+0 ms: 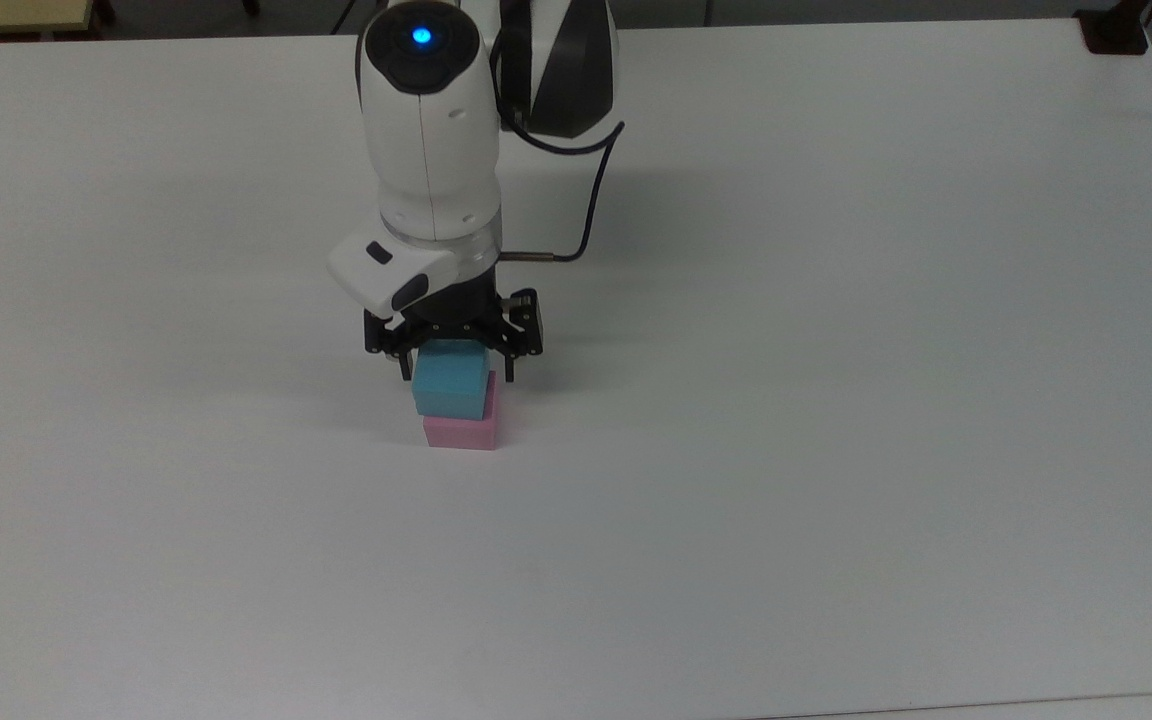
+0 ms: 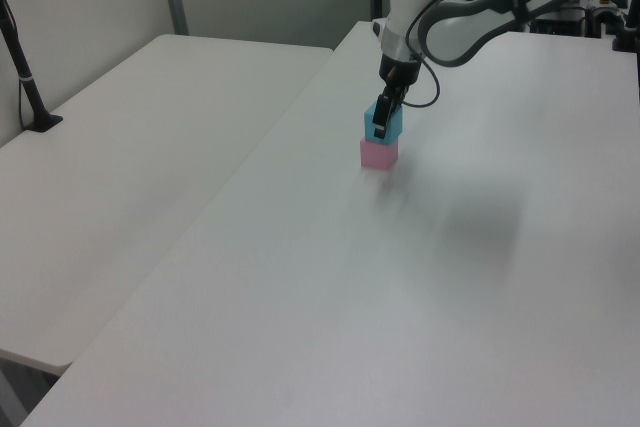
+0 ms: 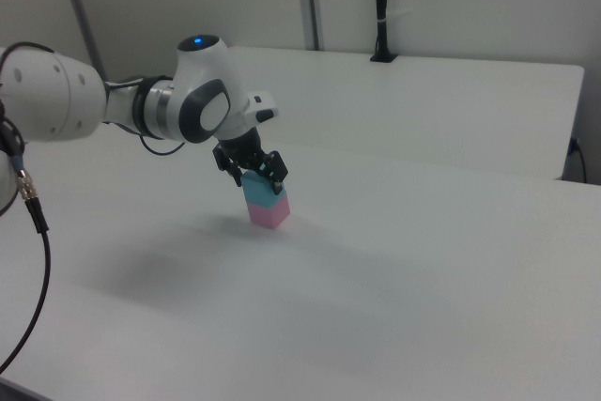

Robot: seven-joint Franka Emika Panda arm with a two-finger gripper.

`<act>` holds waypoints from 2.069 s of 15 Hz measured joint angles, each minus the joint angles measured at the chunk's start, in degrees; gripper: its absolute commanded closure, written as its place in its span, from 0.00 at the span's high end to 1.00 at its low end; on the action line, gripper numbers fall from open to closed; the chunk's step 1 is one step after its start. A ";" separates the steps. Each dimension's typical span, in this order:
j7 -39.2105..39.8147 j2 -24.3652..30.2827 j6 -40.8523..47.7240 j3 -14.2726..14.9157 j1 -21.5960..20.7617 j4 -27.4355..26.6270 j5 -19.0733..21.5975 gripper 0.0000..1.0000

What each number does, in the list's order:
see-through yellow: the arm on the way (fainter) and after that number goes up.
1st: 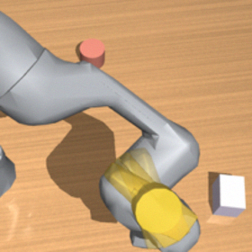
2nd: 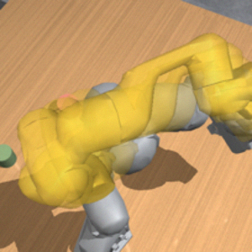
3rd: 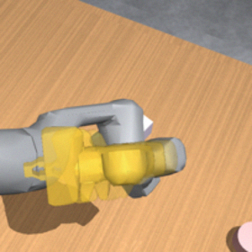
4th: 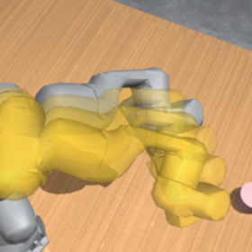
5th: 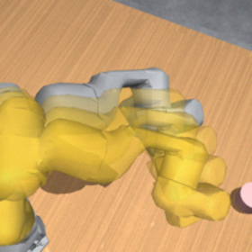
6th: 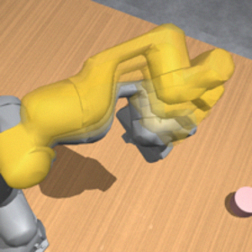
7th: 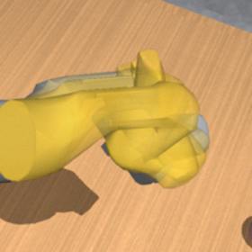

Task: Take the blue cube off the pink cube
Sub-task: 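Close the gripper on the light blue cube atop the pink cube, then lift the light blue cube off the pink cube and carry it aside, then lower the blue cube to the table and open the gripper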

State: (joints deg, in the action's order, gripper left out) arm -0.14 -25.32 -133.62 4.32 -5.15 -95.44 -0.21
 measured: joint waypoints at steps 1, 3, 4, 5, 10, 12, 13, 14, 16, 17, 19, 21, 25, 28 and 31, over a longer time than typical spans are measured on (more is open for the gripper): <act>-0.62 -0.82 -0.75 0.00 -0.06 0.54 -0.01 0.76; -1.23 -1.88 -1.16 0.00 -0.08 1.55 -0.14 0.36; -1.24 -1.92 -1.16 0.00 -0.08 1.88 -0.29 0.30; -1.26 -1.91 -1.16 0.00 -0.08 2.20 -0.51 0.30; -1.26 1.09 -0.49 0.01 -0.10 3.08 -0.71 0.32; -1.20 3.75 3.33 0.02 -0.10 2.67 -0.71 0.32; -1.08 5.24 5.35 0.02 -0.10 2.10 -0.71 0.32; -0.73 6.79 7.45 0.02 -0.11 1.10 -0.71 0.35; 2.19 11.27 12.34 0.01 -0.16 -4.04 -0.71 0.36; 3.42 13.13 13.36 0.01 -0.17 -6.74 -0.71 0.36; 5.96 18.10 16.12 0.01 -0.17 -13.66 -0.71 0.36; 8.85 22.11 21.94 0.04 -0.12 -18.06 -0.71 0.36; 9.96 24.49 25.68 0.10 -0.09 -22.73 -0.69 0.43; 9.98 22.21 25.67 0.09 -0.15 -23.68 -0.67 0.45; 10.02 18.91 24.31 0.04 -0.22 -23.68 -0.67 0.46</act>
State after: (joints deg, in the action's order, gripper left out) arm 9.88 -6.41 -109.31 4.36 -5.37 -119.12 -0.88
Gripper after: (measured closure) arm 0.396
